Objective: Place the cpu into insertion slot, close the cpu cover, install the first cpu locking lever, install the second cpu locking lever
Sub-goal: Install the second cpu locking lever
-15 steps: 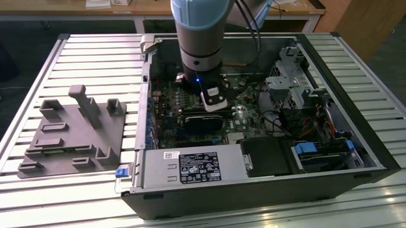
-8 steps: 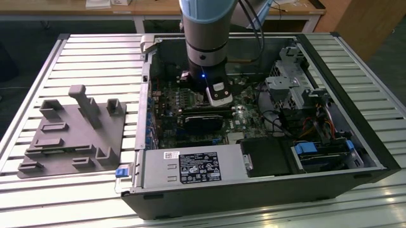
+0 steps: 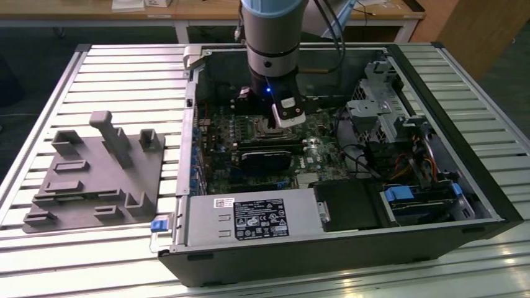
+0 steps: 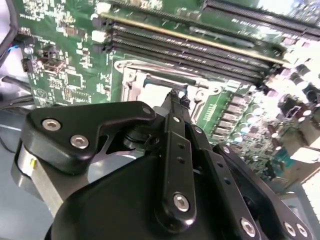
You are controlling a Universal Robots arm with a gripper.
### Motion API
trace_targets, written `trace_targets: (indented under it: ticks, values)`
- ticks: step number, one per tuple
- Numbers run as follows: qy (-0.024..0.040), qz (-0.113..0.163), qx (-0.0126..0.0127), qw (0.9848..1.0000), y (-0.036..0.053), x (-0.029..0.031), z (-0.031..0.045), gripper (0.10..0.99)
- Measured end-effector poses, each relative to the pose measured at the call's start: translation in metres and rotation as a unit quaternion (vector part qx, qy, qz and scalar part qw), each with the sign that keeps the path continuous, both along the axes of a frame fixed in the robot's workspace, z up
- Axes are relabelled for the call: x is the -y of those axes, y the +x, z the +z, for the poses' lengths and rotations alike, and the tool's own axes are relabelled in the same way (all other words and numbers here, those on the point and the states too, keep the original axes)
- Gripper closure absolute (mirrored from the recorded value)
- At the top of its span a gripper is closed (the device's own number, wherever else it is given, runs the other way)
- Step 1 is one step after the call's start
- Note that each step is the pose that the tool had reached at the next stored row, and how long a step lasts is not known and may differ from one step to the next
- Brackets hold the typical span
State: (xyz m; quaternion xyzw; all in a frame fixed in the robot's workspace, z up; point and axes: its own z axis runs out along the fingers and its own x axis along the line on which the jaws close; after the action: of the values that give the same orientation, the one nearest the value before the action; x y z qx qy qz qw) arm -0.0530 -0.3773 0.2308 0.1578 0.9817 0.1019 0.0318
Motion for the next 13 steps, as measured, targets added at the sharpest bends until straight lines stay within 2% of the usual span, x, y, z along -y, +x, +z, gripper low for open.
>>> trace_targets:
  ticks: [4, 7, 11, 13]
  values:
    - [-0.0104, 0.000, 0.0000, 0.9999, 0.0018, -0.0135, -0.0003, 0.980]
    - [-0.0220, 0.000, 0.0000, 0.9998, 0.0024, -0.0224, -0.0006, 0.980]
    - [-0.0333, 0.000, 0.0000, 0.9994, 0.0036, -0.0268, -0.0008, 0.980]
    - [-0.0341, 0.000, -0.0001, 0.9994, 0.0037, -0.0278, -0.0009, 0.980]
